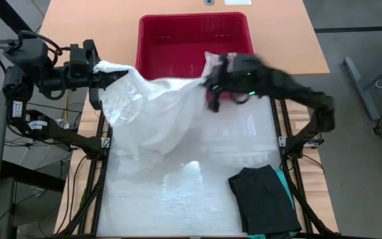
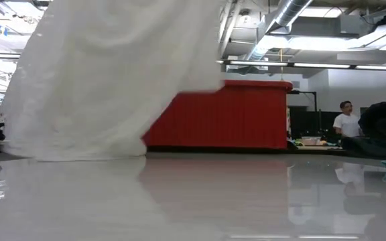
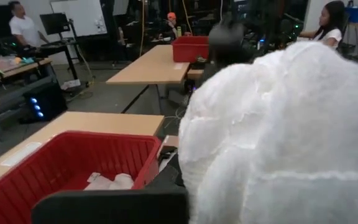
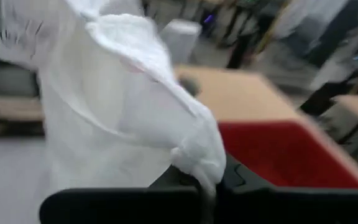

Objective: Fold Laundry from Bin
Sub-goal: Fold the white t-shirt

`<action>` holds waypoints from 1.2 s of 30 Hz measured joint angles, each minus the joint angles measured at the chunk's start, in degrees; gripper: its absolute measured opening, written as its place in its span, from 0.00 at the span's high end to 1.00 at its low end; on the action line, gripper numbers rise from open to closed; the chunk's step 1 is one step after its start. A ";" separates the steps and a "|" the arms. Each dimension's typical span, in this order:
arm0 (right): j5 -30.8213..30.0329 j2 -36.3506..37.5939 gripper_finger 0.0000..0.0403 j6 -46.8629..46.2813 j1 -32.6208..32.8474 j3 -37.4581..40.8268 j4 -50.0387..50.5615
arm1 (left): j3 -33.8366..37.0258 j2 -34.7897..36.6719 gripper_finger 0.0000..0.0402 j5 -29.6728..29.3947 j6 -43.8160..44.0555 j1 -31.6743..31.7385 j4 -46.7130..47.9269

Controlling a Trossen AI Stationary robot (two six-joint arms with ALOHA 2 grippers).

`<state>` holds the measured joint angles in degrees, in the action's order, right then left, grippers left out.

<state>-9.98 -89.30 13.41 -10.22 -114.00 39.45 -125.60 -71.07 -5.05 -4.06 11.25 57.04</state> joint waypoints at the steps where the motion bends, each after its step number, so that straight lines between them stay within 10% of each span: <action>1: -1.05 1.27 0.94 0.02 0.00 -0.94 0.00 | 0.00 -0.35 1.00 -0.15 -0.58 -0.02 -0.90; 13: -20.27 6.91 0.94 6.24 -0.04 -8.43 0.61 | -0.04 -4.76 0.99 -3.65 -7.29 4.82 -10.47; 19: -20.98 7.08 0.94 5.87 2.85 -10.71 3.78 | -0.02 -6.97 0.96 11.08 -4.88 7.14 0.74; 30: -23.30 6.02 0.94 -9.31 3.72 -10.81 28.96 | 2.55 -7.76 0.63 8.64 -6.15 4.66 28.32; 36: -22.89 3.52 0.94 -13.50 1.61 -10.81 32.59 | 13.90 -7.57 0.60 16.61 -3.92 1.10 15.96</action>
<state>-32.88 -85.78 -0.09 -8.61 -124.81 72.04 -111.70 -78.64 11.56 -7.98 12.34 73.00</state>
